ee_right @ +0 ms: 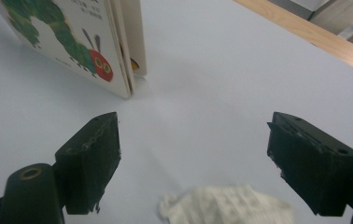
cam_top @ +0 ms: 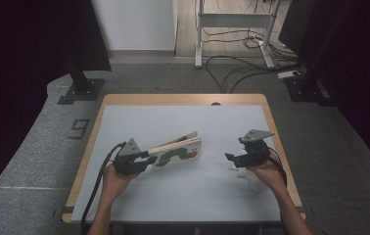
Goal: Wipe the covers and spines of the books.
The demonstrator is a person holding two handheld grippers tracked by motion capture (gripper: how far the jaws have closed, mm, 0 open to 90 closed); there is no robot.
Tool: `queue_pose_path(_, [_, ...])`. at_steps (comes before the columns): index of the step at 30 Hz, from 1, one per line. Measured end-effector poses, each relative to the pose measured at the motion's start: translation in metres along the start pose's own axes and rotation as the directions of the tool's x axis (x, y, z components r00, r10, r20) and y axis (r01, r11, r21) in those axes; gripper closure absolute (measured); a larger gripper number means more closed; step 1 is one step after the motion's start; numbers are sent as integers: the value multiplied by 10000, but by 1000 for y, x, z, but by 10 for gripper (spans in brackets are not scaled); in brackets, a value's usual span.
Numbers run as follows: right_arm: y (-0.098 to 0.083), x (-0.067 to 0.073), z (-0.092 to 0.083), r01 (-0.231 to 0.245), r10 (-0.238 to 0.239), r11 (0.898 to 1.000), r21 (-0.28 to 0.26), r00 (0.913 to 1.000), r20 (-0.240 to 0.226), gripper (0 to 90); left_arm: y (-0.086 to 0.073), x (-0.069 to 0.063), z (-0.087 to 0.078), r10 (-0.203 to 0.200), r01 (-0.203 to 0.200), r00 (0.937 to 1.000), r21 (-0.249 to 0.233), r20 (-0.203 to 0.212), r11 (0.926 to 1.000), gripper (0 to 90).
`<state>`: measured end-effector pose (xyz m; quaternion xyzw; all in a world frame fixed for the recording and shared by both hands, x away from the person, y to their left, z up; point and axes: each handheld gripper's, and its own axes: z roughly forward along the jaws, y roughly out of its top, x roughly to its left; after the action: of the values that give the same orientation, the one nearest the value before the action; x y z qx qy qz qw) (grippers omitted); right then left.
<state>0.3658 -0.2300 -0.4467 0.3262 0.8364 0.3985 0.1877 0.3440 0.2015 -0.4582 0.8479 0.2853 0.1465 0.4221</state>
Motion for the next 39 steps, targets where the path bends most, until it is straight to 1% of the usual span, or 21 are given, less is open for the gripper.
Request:
queue_pose_path(8, [-18,-12,-20,-301,295,9995,113,9982,515,184,0,1,0,3,-2,10000,11,-66,10000,664])
queue_pose_path(13, [-32,-18,-28,-545,524,9981,297,9963,684,189,0,1,0,-13,13,10000,13,-94,10000,665])
queue_pose_path(15, [-38,-20,-30,-689,665,9970,353,9955,670,188,0,2,1,-26,26,9999,10,-100,10000,665])
queue_pose_path(20, [-52,-20,-31,-793,756,9952,565,9950,649,181,0,2,1,-18,18,9999,14,-115,10000,665])
queue_pose_path(24, [-63,-20,-28,-884,816,9929,798,9930,850,199,-1,2,1,6,-6,9999,11,-110,10000,664])
queue_pose_path(27, [-71,-21,-25,-966,875,9911,917,9912,988,242,-1,2,1,22,-21,9999,18,-121,10000,664])
queue_pose_path(31, [-82,-23,-19,-1155,1033,9858,1223,9895,1013,318,-1,3,1,20,-20,10000,15,-87,10000,664])
queue_pose_path(34, [-91,-23,-14,-1197,1051,9808,1540,9894,997,406,-1,4,1,1,-1,10000,4,-47,10000,664])
queue_pose_path(35, [-93,-23,-13,-1200,1053,9794,1621,9898,964,453,-1,4,1,-5,5,10000,1,-40,10000,664])
queue_pose_path(37, [-96,-23,-12,-1359,1221,9781,1577,9880,943,544,-1,3,1,9,-8,10000,6,-51,10000,664])
queue_pose_path(39, [-96,-23,-14,-1323,1197,9792,1539,9888,888,607,-1,3,1,17,-17,10000,8,-61,10000,664])
